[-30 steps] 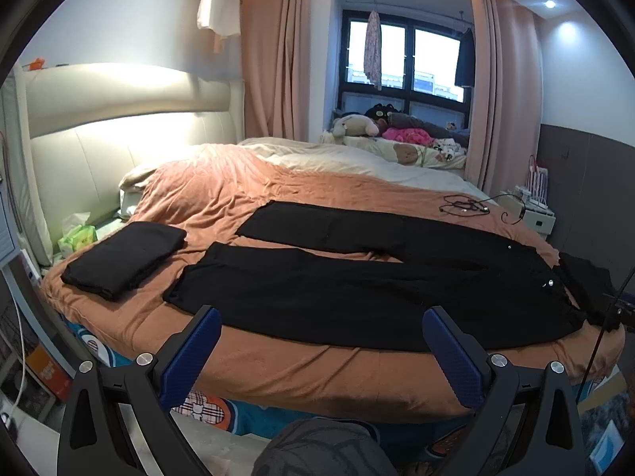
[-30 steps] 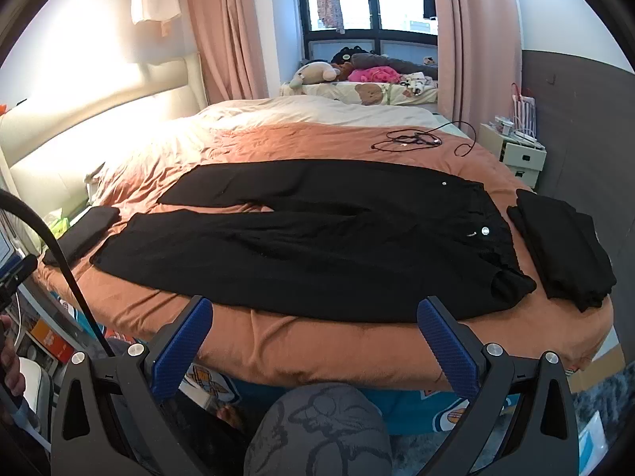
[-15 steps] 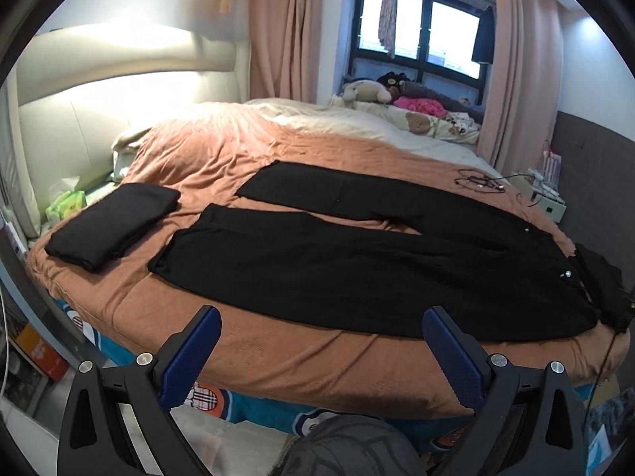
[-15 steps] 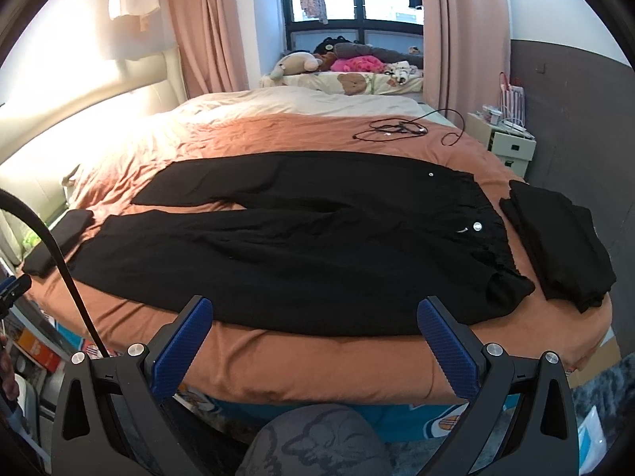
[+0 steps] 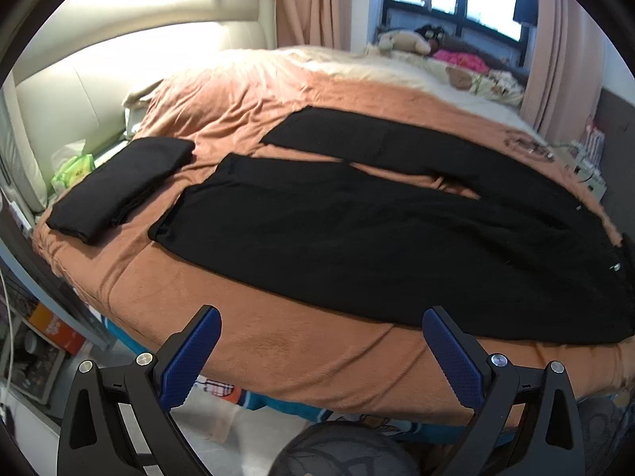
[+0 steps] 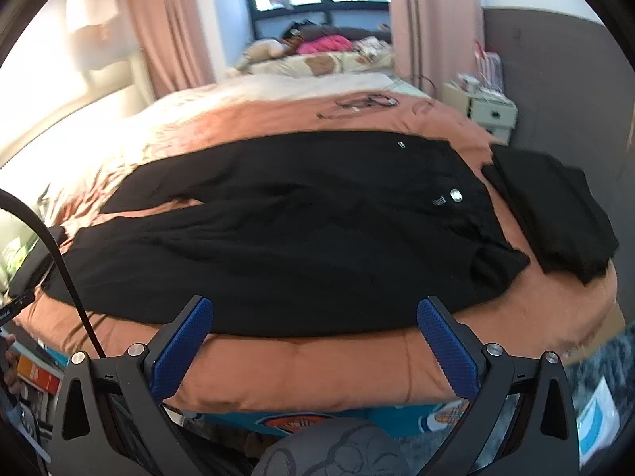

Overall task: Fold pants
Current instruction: 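Move both tools down toward the black trousers' leg hems and waistband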

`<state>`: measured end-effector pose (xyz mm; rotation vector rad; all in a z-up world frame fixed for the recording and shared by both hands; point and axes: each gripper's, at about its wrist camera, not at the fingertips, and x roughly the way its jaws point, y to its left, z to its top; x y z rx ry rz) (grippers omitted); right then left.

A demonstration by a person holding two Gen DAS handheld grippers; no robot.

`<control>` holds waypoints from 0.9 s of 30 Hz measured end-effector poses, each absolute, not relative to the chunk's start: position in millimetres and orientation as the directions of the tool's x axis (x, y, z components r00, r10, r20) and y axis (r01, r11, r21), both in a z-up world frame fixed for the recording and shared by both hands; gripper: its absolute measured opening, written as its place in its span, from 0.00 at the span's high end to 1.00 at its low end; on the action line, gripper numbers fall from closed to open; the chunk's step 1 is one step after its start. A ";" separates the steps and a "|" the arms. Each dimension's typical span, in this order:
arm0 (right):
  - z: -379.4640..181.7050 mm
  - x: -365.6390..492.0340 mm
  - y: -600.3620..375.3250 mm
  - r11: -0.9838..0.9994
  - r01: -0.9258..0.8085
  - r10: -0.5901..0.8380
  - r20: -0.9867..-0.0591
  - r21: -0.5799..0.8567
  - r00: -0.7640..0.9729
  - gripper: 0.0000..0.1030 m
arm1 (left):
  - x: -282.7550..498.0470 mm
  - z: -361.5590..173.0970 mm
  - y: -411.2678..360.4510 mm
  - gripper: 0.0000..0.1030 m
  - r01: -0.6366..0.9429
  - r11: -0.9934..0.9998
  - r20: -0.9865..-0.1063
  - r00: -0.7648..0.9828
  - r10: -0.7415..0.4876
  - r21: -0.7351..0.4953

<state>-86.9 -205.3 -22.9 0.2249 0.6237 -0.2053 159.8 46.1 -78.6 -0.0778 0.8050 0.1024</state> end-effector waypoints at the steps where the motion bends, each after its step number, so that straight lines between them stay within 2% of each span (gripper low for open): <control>1: -24.5 -84.5 -207.0 0.954 0.268 -0.133 -0.608 0.136 0.783 0.00 | 164.1 -82.3 45.6 0.01 -0.128 0.992 -0.731 0.677 0.079 -0.012; 5: -27.1 -75.2 -210.3 0.942 0.319 -0.181 -0.648 0.102 0.740 0.00 | 173.5 -92.4 43.2 0.01 -0.131 0.991 -0.738 0.668 0.099 0.014; 10: -31.6 -62.7 -219.0 0.923 0.355 -0.160 -0.692 0.148 0.704 0.00 | 188.3 -109.1 44.4 0.01 -0.091 0.993 -0.770 0.638 0.003 -0.071; 18: -42.7 -52.8 -255.6 0.887 0.402 -0.150 -0.682 0.228 0.716 0.00 | 203.4 -127.4 48.4 0.01 -0.074 0.989 -0.786 0.616 -0.056 -0.129; 27: -83.5 -55.5 -337.0 0.753 0.523 -0.133 -0.686 0.400 0.716 0.00 | 214.1 -141.2 56.3 0.01 -0.081 0.981 -0.791 0.604 -0.091 -0.175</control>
